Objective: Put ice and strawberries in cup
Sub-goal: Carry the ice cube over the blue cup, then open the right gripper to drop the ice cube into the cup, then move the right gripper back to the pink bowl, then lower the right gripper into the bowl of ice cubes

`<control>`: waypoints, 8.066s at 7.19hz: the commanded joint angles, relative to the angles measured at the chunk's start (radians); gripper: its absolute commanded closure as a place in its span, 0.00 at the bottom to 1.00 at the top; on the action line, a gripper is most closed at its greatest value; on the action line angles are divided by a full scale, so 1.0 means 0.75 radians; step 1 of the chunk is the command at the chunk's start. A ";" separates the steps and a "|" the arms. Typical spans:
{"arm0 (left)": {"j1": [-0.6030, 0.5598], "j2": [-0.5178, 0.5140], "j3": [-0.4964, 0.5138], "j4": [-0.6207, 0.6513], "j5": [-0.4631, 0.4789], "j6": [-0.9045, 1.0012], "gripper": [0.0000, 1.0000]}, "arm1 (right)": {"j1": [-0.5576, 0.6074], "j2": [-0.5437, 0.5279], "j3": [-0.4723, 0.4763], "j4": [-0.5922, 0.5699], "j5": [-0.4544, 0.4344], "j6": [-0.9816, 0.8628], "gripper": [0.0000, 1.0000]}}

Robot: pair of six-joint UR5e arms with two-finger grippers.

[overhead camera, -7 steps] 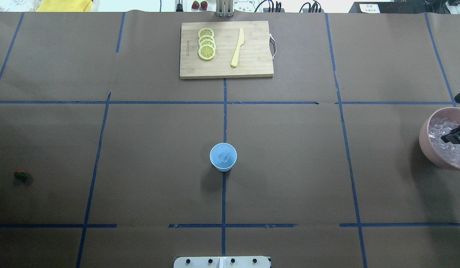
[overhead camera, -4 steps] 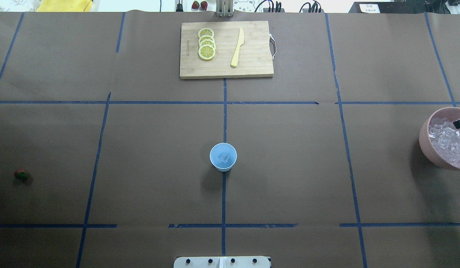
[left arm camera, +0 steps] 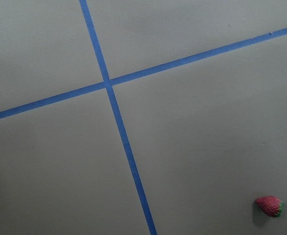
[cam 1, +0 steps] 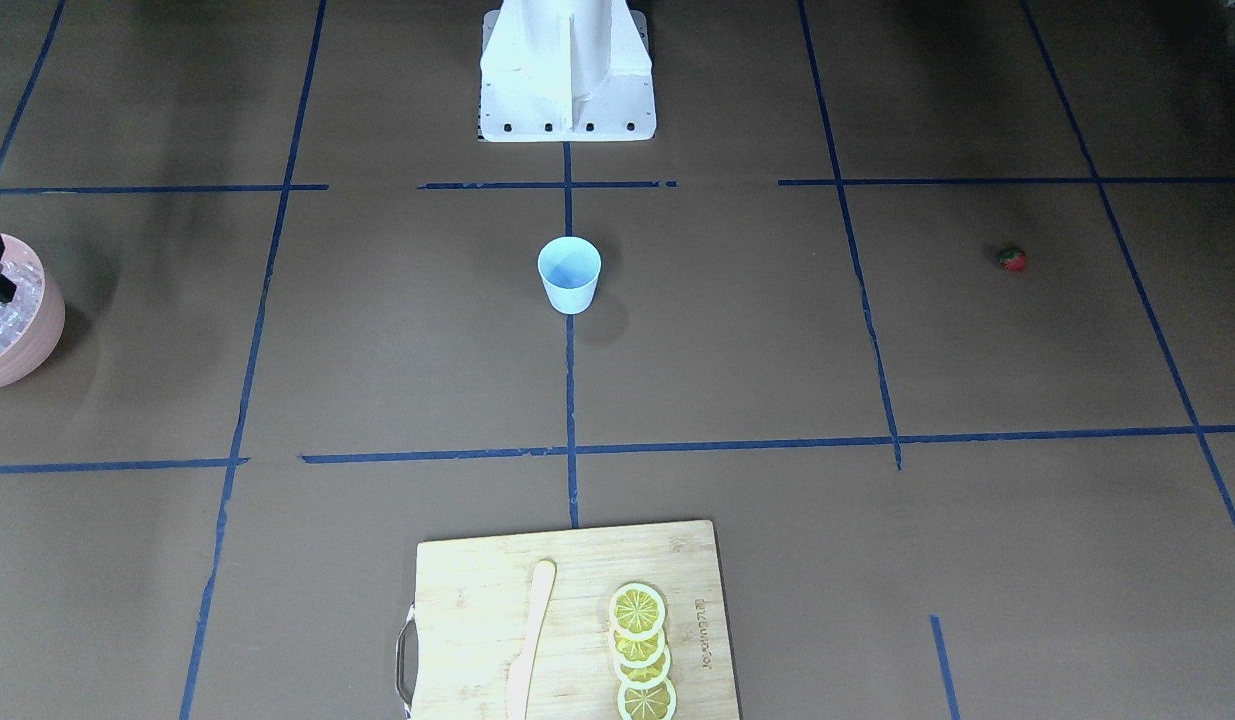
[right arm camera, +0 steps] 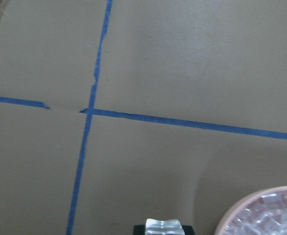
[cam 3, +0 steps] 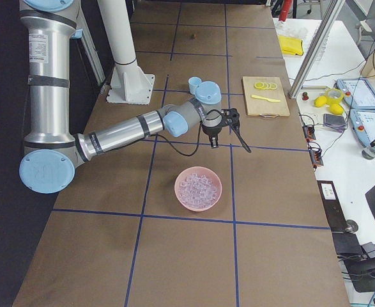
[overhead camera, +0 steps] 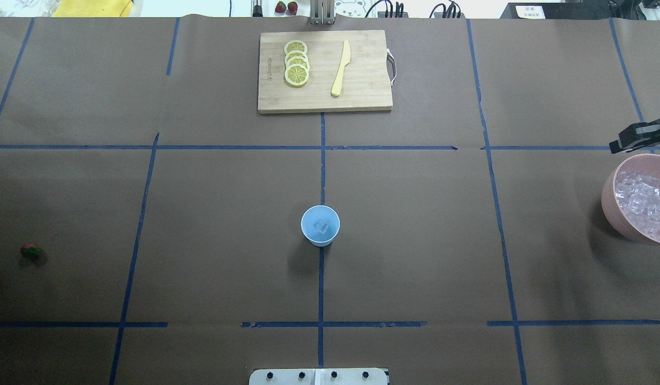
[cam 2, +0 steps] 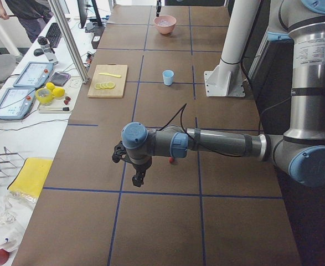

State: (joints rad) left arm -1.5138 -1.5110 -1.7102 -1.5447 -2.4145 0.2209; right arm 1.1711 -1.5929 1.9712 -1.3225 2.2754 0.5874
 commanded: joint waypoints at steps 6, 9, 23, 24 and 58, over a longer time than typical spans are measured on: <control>0.000 0.000 -0.002 0.000 0.000 0.000 0.00 | -0.718 0.896 -0.104 -0.636 -0.471 0.717 0.99; 0.000 0.000 -0.002 0.000 0.000 0.000 0.00 | -0.902 1.154 -0.349 -0.628 -0.645 0.938 0.99; 0.002 0.000 0.000 0.000 0.000 0.002 0.00 | -0.918 0.922 -0.034 -0.632 -0.686 0.697 0.01; 0.002 0.000 0.002 0.000 -0.002 0.002 0.00 | -0.873 0.804 0.070 -0.620 -0.631 0.598 0.01; 0.000 0.004 -0.011 0.000 0.000 0.000 0.00 | 0.112 -0.269 -0.203 0.458 -0.048 -0.378 1.00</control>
State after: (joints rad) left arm -1.5140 -1.5079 -1.7181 -1.5447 -2.4146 0.2214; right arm 1.2456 -1.8015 1.7497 -0.8981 2.2238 0.2948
